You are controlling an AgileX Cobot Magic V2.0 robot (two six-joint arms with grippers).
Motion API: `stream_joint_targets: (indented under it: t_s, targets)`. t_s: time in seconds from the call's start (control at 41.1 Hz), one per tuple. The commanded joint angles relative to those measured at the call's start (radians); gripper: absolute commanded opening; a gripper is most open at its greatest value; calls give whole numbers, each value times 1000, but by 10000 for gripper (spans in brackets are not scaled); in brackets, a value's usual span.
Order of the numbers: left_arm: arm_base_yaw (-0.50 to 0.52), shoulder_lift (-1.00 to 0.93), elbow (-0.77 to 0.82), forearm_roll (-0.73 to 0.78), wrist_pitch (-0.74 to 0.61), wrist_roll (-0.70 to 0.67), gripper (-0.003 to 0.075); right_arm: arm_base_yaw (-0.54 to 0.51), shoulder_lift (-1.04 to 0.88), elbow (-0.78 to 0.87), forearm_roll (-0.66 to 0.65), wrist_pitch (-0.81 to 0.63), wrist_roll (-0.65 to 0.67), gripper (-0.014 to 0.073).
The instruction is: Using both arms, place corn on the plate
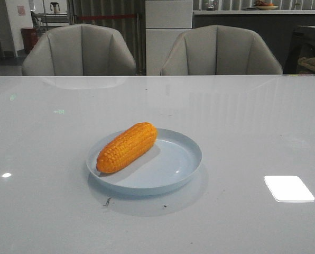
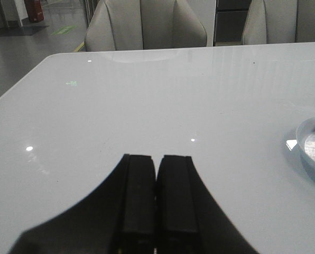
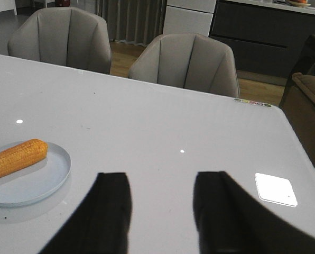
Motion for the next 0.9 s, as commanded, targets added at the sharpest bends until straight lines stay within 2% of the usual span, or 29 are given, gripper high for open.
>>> stream_joint_targets:
  t_s: [0.0, 0.097, 0.195, 0.365, 0.633, 0.876]
  targets:
    - [-5, -14, 37, -12, -75, -7, 92, 1, -14, -25, -1, -82, -3, 234]
    - [-5, -14, 37, -12, -75, -7, 92, 1, -14, -1, 48, -97, -3, 115]
    - [-5, -14, 37, -12, -75, -7, 92, 1, -14, 55, 139, -132, -3, 48]
    - [-5, -14, 37, -12, -75, -7, 92, 1, -14, 201, 238, -307, -3, 52]
    - [-5, -14, 37, -12, -75, -7, 92, 1, -14, 441, 241, -637, -3, 52]
    - [-5, -14, 37, -12, -75, -7, 92, 1, -14, 638, 241, -780, -3, 52]
